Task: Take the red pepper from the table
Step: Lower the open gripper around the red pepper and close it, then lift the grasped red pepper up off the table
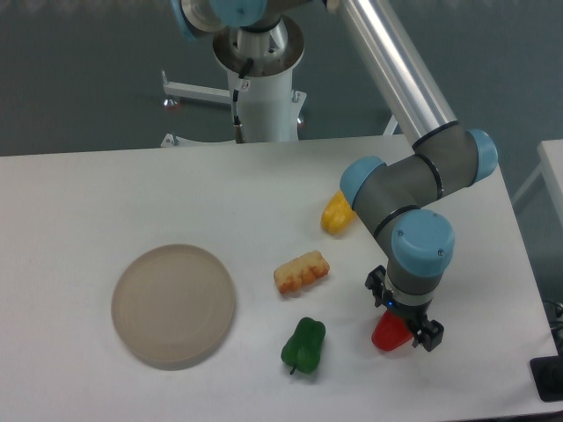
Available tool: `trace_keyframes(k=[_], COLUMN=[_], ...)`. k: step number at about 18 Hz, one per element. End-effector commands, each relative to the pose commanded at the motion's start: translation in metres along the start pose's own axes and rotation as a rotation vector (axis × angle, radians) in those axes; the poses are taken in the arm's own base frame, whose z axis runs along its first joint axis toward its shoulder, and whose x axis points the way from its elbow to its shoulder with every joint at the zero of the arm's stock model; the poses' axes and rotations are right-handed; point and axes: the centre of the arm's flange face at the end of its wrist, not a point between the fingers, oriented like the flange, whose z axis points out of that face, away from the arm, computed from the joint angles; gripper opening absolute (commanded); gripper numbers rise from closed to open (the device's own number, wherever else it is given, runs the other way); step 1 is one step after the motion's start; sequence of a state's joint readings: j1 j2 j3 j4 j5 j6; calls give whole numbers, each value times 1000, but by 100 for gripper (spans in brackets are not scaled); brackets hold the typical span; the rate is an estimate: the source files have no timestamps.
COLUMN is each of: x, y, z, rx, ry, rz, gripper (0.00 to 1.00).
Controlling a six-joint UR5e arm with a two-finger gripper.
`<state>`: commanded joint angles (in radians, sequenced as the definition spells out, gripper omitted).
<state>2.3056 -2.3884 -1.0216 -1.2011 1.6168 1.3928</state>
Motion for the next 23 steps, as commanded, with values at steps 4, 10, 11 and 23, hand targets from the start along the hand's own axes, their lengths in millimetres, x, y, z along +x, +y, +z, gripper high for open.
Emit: trace_keyframes(k=[4,10,11,23], x=[0,-2,-2,-8], y=[1,0,1,10], z=[6,14,13,-15], rx=[0,0,0,7], ry=[6,2,0,-31], rz=[2,3,3,-7], gripper=[100,99,95,50])
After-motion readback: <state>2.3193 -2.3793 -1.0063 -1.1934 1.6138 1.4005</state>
